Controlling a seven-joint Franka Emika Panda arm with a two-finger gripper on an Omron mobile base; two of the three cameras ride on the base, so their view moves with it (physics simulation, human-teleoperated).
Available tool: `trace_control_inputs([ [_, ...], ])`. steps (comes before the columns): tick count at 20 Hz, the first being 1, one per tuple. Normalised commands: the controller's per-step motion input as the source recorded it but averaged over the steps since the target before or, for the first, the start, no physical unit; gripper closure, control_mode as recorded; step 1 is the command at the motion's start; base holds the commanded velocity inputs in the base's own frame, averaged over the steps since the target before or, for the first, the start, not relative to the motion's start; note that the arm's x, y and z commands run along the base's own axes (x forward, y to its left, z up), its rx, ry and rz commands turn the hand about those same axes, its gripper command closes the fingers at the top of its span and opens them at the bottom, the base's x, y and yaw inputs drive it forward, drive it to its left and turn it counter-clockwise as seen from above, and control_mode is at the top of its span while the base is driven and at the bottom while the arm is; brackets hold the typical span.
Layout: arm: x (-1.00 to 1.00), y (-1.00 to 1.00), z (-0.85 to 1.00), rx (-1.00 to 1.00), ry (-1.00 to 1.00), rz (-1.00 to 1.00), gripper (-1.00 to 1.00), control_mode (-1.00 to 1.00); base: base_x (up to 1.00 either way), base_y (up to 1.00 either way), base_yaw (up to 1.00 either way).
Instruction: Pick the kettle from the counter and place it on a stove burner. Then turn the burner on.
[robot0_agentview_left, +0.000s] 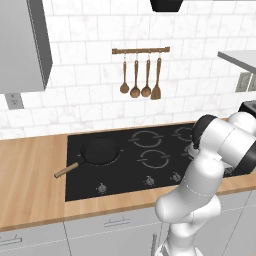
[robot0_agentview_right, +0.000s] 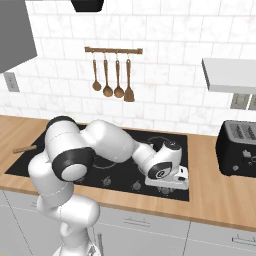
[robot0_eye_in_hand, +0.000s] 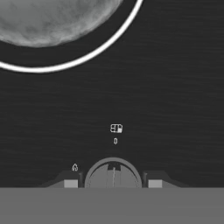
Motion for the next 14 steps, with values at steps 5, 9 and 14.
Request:
trace_control_inputs([
  [5,-0.01,0.01,-0.02,0.00,-0.02,0.01,1.00,-1.00,0.00,0.00,0.00],
  [9,-0.08,0.07,-0.01,0.00,-0.02,0.12,1.00,-1.00,0.00,0.00,0.00],
  [14,-0.05,0.05,-0.03,0.00,0.00,0.19,1.00,-1.00,0.00,0.00,0.00],
])
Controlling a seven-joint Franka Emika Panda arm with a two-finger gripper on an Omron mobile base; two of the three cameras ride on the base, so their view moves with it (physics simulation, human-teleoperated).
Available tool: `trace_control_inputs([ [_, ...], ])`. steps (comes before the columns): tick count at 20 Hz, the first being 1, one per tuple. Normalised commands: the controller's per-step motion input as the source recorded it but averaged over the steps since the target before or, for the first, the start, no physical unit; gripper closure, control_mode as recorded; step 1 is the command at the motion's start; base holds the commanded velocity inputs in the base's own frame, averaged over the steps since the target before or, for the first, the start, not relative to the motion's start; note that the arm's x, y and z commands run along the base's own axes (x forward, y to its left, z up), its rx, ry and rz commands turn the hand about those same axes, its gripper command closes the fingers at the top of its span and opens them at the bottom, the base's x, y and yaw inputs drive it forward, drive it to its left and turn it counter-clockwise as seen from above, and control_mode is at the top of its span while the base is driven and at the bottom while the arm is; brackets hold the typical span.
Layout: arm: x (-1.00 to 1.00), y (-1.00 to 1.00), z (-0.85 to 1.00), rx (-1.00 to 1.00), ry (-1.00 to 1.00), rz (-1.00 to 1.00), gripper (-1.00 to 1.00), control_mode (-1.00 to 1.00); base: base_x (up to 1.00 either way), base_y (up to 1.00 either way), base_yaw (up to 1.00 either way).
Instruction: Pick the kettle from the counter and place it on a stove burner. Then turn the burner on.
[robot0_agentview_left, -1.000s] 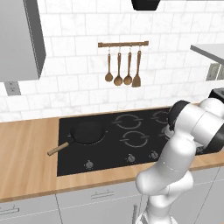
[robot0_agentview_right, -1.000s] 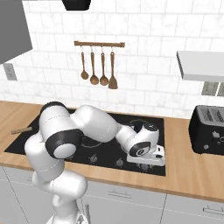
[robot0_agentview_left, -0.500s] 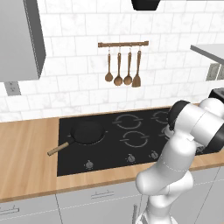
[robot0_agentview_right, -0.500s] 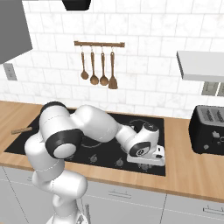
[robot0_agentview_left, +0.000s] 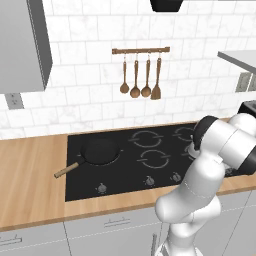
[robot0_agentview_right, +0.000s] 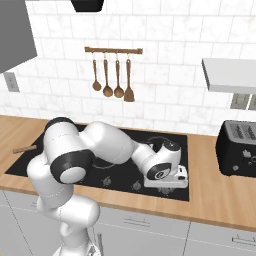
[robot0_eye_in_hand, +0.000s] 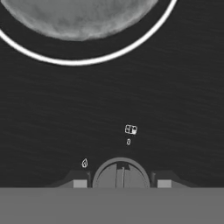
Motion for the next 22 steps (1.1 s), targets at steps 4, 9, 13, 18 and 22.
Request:
trace_control_inputs([
  [4,-0.08,0.00,-0.08,0.00,0.00,0.19,1.00,-1.00,0.00,0.00,0.00],
  [9,-0.07,0.00,-0.08,0.00,0.00,0.21,1.00,-1.00,0.00,0.00,0.00],
  [13,-0.11,0.00,-0.12,0.00,0.00,0.21,1.00,-1.00,0.00,0.00,0.00],
  [18,-0.09,0.00,-0.12,0.00,0.00,0.21,1.00,-1.00,0.00,0.00,0.00],
  [22,-0.08,0.00,-0.13,0.00,0.00,0.20,1.00,-1.00,0.00,0.00,0.00],
])
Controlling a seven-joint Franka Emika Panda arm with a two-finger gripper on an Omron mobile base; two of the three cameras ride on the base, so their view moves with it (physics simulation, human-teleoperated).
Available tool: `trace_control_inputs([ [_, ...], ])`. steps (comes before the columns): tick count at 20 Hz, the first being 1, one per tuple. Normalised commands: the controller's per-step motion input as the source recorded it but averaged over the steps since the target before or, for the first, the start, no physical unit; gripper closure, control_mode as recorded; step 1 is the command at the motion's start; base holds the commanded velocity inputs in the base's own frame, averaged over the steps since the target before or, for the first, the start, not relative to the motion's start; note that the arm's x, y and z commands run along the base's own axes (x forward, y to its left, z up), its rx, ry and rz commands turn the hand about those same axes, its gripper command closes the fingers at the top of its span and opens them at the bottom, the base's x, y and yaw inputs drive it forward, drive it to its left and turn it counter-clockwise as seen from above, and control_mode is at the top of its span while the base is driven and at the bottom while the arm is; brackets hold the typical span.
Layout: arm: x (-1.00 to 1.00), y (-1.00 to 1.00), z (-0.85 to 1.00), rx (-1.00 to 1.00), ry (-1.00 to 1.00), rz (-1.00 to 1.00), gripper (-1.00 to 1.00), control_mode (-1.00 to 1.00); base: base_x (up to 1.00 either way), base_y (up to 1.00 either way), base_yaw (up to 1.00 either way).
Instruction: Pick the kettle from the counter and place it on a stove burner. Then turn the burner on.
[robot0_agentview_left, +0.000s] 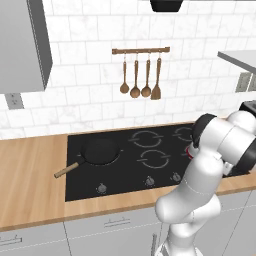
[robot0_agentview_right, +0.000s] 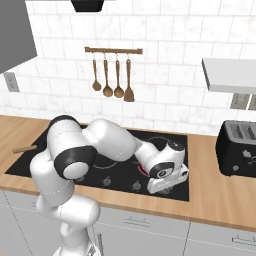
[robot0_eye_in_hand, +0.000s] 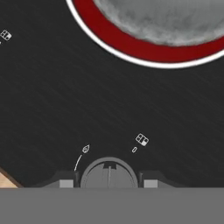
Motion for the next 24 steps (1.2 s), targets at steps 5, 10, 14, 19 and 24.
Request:
trace_control_inputs([
  [5,-0.08,0.00,-0.10,0.00,0.00,0.20,1.00,-1.00,0.00,0.00,0.00],
  [10,-0.06,0.00,-0.12,0.00,0.00,0.20,1.00,-1.00,0.00,0.00,0.00],
  [14,-0.03,0.00,-0.11,0.00,0.00,0.20,1.00,-1.00,0.00,0.00,0.00],
  [19,-0.02,0.00,-0.15,0.00,0.00,0.20,1.00,-1.00,0.00,0.00,0.00],
  [24,0.00,0.00,-0.15,0.00,0.00,0.19,1.00,-1.00,0.00,0.00,0.00],
])
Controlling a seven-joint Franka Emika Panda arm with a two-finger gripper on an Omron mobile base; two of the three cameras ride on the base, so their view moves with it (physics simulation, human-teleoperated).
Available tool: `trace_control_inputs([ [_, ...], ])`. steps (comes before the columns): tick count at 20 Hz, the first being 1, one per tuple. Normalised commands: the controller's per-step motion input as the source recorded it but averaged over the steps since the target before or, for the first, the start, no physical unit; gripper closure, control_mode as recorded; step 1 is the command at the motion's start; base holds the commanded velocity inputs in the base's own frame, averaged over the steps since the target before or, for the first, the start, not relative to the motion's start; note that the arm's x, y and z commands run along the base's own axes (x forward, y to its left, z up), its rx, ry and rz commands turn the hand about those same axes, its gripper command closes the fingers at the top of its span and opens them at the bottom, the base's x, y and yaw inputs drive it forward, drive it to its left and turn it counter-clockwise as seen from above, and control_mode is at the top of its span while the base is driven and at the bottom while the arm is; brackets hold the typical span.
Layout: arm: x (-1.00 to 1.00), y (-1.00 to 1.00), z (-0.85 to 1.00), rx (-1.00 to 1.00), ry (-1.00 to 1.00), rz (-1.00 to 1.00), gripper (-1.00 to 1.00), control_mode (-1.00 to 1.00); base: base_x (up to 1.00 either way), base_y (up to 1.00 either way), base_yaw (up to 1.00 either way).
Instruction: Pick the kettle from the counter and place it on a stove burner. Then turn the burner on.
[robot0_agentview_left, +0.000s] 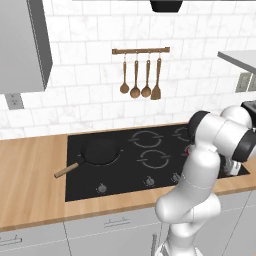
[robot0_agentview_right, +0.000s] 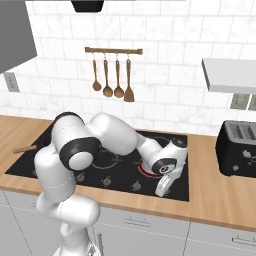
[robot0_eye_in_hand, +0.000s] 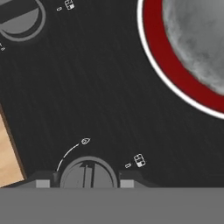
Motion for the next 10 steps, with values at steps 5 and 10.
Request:
trace_control_inputs([
  [5,0.00,0.00,-0.16,0.00,0.00,0.18,1.00,-1.00,0.00,0.00,0.00],
  [10,0.00,0.00,-0.19,0.00,0.00,0.16,1.00,-1.00,0.00,0.00,0.00],
])
